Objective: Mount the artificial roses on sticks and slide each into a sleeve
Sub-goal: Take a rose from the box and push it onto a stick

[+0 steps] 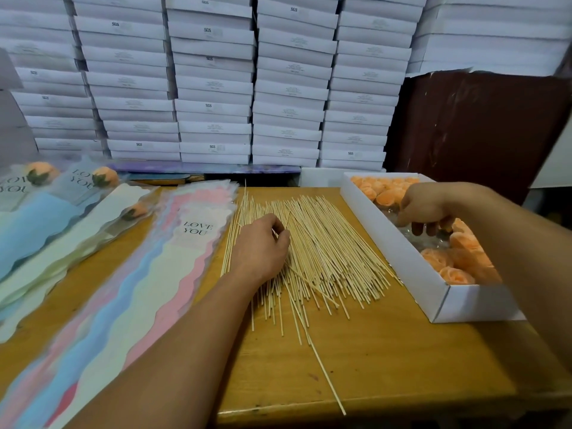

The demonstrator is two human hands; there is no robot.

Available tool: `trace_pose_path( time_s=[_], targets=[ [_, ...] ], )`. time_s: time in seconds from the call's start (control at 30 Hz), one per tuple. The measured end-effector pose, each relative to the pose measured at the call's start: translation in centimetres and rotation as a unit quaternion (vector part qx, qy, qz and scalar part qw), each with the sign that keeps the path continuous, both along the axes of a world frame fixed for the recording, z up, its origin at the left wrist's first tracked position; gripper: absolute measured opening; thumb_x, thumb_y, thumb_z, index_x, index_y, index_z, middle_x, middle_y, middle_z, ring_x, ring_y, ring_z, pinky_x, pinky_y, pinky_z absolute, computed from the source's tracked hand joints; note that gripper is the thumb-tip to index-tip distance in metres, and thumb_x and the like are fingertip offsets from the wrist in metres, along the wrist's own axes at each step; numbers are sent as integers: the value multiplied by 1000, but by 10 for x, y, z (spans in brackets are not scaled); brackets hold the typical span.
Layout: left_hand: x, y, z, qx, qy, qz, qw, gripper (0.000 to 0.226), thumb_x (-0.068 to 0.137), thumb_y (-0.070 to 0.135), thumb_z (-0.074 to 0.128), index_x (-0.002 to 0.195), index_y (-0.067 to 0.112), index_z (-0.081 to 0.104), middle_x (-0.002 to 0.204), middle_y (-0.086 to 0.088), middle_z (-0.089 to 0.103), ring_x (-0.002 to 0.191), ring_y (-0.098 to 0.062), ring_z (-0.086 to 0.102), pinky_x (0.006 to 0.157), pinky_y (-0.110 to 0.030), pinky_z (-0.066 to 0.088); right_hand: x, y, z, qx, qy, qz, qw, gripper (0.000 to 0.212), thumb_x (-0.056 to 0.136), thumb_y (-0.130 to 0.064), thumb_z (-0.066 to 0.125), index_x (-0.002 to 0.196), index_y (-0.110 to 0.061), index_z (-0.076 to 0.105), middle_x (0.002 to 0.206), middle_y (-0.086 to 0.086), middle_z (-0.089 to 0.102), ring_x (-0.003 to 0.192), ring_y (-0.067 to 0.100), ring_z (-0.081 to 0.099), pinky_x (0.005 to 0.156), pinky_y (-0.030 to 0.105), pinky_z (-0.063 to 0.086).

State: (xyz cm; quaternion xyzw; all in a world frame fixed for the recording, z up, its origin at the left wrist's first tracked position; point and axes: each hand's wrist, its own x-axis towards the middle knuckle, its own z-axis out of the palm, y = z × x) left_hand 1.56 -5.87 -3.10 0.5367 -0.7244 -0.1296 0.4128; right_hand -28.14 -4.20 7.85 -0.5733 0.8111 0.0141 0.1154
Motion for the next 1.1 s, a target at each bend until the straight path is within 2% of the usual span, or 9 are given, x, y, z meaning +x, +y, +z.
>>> trace_pose_path(
  time_s=[0.13,0.3,0.37,0.47,0.6,0.83,0.9,1.0,1.1],
  targets=[
    [1,0,0,2,2,0,1000,10,96,30,62,87,24,60,74,13,59,68,-4,56,60,-28,44,-1,17,11,122,-16,27,992,22,88,-38,74,100,-19,75,79,-4,78,64,13,73,50,23,52],
    [0,1,1,13,0,-3,1000,9,96,30,61,92,22,63,78,9,62,72,-10,59,71,-38,56,2,37,24,198,-24,89,976,27,78,-41,82,102,-32,77,91,-9,77,83,16,72,50,20,46],
    [-1,1,1,13,0,-6,1000,10,96,30,61,92,21,64,78,8,63,72,-11,60,72,-40,56,8,38,19,227,6,98,969,26,73,-42,86,95,-33,76,85,-12,73,82,16,65,60,27,47],
    [0,2,1,12,-2,-6,1000,10,96,30,61,93,21,64,78,9,62,72,-10,59,73,-40,57,14,37,8,230,42,88,968,34,69,-39,89,94,-31,69,103,-4,70,102,25,65,84,37,56],
    [0,3,1,8,1,-7,1000,10,96,29,61,92,21,64,78,9,61,71,-8,58,72,-38,56,16,34,-1,206,68,71,974,35,72,-24,89,101,-24,69,105,0,70,101,23,66,92,37,59],
    [-1,3,2,14,-5,-3,1000,9,97,31,61,93,22,64,81,8,63,74,-10,60,74,-39,57,12,32,-7,154,67,57,984,39,82,-41,79,114,-19,71,112,5,72,103,25,67,89,35,60],
    [-1,2,1,15,-5,-3,1000,9,97,31,61,94,22,64,82,8,63,75,-10,60,75,-39,57,11,32,-8,133,60,45,988,36,87,-42,71,113,-16,72,111,7,72,96,22,68,76,28,58],
    [-1,2,1,18,-6,-2,1000,10,96,30,61,94,21,65,82,7,64,75,-11,60,75,-40,57,10,31,-5,99,48,18,994,28,90,-40,66,102,-16,73,92,3,68,69,14,61,48,20,48],
    [-1,2,1,17,-5,-2,1000,10,96,30,61,94,21,65,82,7,64,75,-11,60,75,-40,57,8,26,-1,19,43,1,999,26,90,-41,64,88,-16,72,84,3,68,71,17,61,51,26,47]
  ],
)
